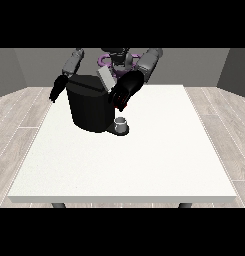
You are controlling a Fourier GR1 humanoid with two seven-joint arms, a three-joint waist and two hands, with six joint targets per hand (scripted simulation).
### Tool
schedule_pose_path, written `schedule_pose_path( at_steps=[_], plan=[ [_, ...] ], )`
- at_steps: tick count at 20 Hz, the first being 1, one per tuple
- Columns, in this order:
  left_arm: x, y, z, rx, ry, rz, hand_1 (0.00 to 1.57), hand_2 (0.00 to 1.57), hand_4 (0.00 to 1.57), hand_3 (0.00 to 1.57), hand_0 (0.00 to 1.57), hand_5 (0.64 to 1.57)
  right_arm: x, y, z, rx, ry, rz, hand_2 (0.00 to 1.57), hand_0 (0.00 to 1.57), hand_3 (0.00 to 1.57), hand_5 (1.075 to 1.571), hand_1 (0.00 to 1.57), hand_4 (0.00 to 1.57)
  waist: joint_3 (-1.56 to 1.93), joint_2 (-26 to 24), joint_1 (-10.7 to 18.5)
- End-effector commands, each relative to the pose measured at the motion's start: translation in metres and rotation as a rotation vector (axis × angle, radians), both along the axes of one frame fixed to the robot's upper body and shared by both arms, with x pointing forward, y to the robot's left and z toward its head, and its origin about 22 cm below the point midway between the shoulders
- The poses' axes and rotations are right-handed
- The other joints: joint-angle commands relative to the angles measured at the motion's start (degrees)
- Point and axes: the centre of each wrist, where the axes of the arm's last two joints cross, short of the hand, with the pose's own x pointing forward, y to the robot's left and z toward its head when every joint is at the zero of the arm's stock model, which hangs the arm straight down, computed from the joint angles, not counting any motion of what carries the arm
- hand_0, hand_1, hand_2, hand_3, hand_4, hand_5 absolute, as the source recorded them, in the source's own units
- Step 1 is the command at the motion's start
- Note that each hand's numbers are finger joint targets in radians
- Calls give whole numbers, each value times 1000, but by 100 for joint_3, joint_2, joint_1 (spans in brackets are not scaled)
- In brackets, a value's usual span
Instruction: Insert the coffee pod into the coffee machine and close the lid
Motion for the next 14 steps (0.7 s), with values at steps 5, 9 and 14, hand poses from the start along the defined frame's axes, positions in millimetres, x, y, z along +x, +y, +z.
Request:
schedule_pose_path(
  at_steps=[5,9,14],
  plan=[
    [4,-8,-23,-4,47,32,0,362,0,253,0,1571,-5,-17,-25,41,48,-17,0,0,0,1571,0,90,-12,-245,147],
    [5,-2,-40,-20,127,19,0,0,0,151,0,1571,-8,-25,-37,60,151,-61,0,0,0,1571,0,0,-14,-820,499],
    [4,-31,-112,-46,301,-53,0,0,0,0,0,1571,-29,-47,-84,93,256,-140,0,0,0,1571,0,0,-14,-1562,1052]
  ],
)
